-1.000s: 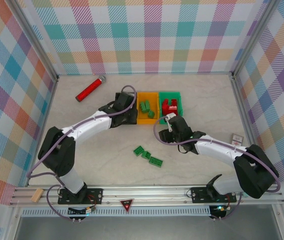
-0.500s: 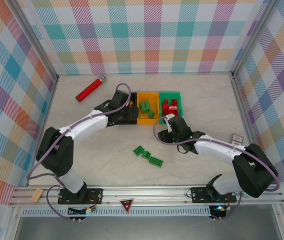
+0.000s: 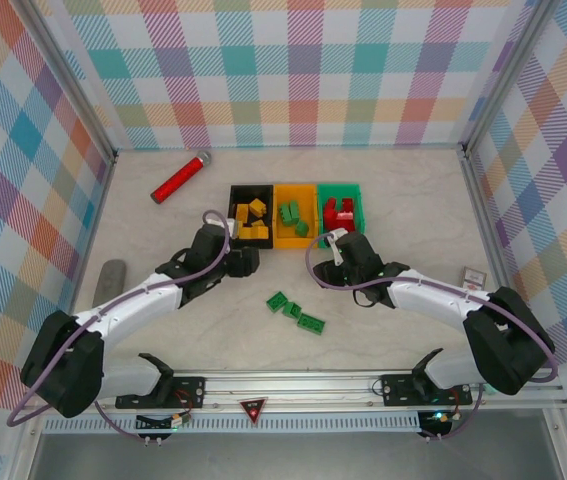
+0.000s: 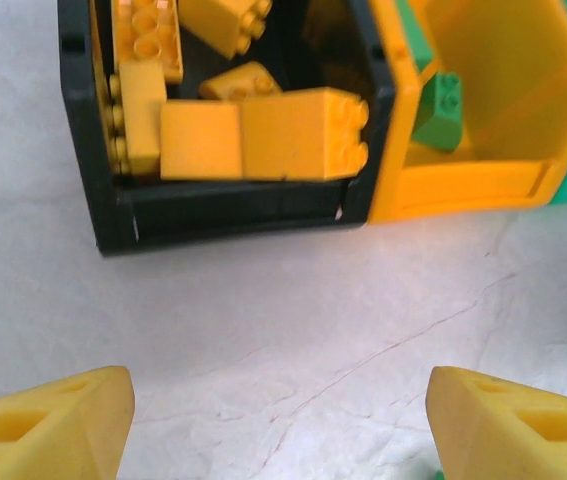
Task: Sort the legos into containers by color
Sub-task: Touch the lego in the container.
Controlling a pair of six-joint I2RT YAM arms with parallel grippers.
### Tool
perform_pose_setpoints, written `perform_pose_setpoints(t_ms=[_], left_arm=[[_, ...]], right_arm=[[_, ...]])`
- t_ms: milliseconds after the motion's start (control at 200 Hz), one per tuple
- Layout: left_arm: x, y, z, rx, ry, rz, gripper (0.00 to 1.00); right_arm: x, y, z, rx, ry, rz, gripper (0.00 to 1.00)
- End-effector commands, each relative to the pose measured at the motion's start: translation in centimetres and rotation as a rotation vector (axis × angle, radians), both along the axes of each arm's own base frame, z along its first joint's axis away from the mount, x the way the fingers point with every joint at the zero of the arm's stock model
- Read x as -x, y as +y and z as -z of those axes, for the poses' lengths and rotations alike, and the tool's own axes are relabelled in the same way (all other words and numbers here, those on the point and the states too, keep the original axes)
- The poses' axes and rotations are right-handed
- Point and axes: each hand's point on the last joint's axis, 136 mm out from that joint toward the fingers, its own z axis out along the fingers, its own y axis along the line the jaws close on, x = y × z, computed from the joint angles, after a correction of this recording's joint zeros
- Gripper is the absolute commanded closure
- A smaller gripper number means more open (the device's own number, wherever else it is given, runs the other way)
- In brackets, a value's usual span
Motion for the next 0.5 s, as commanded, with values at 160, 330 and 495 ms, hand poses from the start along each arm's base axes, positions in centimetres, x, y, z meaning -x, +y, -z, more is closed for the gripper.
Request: perform_pose_setpoints(t_ms=[160, 330, 495], left_arm=[[-0.1, 0.3, 0.1, 0.015, -0.043, -0.020, 0.24], [-0.4, -0.1, 1.2, 0.012, -0.012, -0.014, 0.25], [-2.1, -0.8, 1.7, -0.050, 0.072, -0.026, 0.25]], right_arm=[[0.5, 0.3, -1.3, -0.058, -0.028, -0.025, 0.39], [0.3, 0.4, -0.9, -0.051, -0.026, -0.026, 0.39], [-0.1, 0.6, -1.1, -0.048, -0.040, -0.028, 0.40]])
